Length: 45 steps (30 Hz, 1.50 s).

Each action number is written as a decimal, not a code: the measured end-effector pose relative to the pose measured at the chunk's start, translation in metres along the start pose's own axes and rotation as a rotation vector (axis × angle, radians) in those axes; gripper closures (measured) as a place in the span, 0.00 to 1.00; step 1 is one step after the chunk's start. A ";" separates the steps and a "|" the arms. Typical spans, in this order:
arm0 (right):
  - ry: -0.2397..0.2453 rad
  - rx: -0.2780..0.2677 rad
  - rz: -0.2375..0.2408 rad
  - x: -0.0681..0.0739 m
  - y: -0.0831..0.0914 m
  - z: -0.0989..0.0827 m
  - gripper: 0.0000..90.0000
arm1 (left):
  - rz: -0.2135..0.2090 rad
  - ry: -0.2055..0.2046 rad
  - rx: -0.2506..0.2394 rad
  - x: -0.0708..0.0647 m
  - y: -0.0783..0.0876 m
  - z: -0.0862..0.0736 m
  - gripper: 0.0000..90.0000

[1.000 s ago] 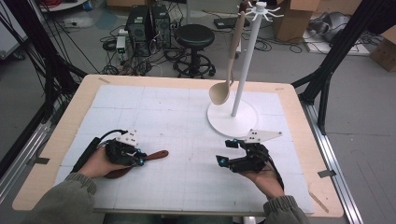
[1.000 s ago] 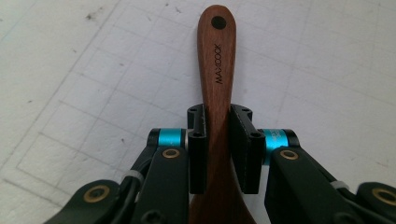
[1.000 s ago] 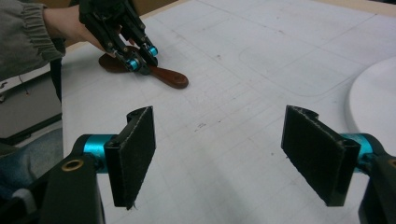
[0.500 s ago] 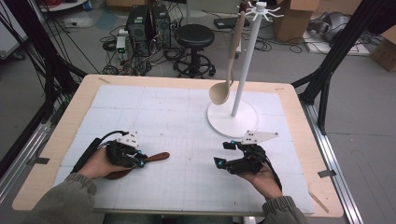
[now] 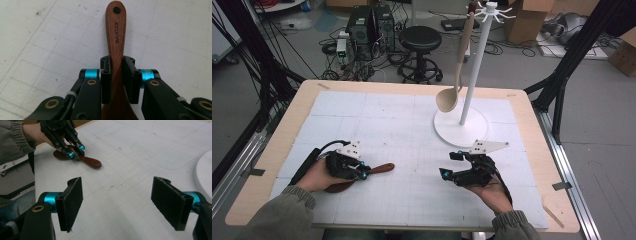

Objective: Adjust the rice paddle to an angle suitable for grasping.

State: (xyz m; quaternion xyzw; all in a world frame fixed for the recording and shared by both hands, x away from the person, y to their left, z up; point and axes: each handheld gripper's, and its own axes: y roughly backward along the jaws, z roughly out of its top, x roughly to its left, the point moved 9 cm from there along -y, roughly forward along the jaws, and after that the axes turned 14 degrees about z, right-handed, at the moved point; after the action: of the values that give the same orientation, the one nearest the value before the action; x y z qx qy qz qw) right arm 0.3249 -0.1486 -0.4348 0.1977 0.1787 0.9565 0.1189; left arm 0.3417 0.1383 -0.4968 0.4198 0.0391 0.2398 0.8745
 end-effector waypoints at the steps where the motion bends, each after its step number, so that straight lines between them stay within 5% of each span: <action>1: 0.000 -0.001 0.000 0.000 -0.001 0.000 0.28 | 0.002 -0.011 -0.002 0.000 0.000 0.000 0.87; 12: -0.005 -0.009 -0.011 0.004 -0.009 0.006 0.28 | 0.013 0.017 -0.096 -0.002 0.013 0.020 0.87; 24: 0.016 0.012 0.026 0.017 -0.036 0.013 0.29 | -0.018 -0.018 -0.172 -0.020 0.015 0.054 0.87; 45: -0.009 0.033 0.085 0.024 -0.070 0.013 0.43 | -0.055 -0.045 -0.205 -0.043 0.004 0.085 0.87</action>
State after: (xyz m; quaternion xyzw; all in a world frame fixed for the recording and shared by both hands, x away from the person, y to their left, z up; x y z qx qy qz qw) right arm 0.3199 -0.0740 -0.4431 0.2116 0.1854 0.9566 0.0756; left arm 0.3255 0.0599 -0.4445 0.3322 0.0061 0.2091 0.9197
